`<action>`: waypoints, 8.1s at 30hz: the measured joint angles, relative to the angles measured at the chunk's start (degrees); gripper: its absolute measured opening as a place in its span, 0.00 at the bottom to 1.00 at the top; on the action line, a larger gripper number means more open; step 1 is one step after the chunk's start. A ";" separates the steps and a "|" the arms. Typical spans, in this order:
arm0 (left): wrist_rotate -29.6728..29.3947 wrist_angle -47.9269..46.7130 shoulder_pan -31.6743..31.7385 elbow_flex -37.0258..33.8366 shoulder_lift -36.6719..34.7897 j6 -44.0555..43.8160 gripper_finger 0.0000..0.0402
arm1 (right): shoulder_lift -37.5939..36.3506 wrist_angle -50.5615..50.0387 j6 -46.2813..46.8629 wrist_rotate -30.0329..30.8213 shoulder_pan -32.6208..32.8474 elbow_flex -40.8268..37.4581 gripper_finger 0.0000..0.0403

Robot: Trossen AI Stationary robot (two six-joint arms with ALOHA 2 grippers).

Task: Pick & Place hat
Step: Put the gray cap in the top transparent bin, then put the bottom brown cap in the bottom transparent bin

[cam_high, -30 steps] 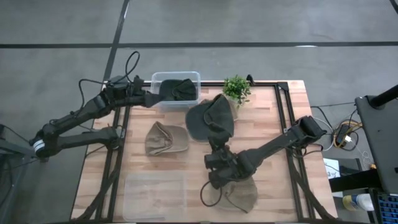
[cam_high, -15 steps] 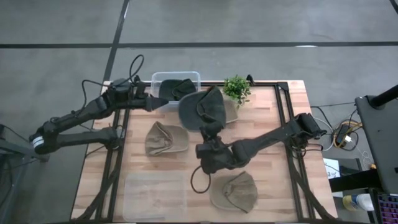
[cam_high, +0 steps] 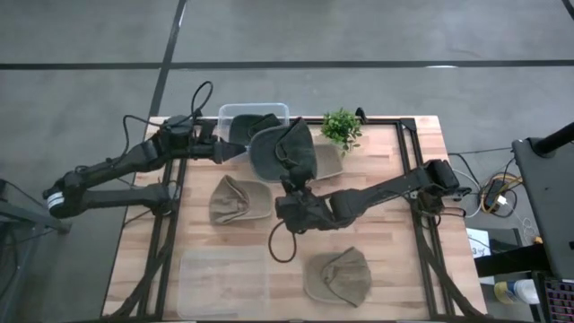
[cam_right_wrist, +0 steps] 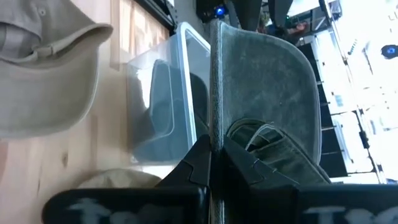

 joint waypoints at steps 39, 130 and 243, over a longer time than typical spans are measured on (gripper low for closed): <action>-2.17 5.91 1.61 0.22 5.51 5.46 0.01 | 0.26 3.09 0.93 2.27 0.92 0.00 0.23; -3.32 -11.48 20.01 5.75 -1.62 21.21 0.44 | 0.04 -16.70 37.62 2.61 7.37 -3.28 0.35; 8.04 1.46 -0.89 5.68 0.68 29.88 0.44 | 0.00 -57.27 44.79 -12.85 -0.21 31.19 0.03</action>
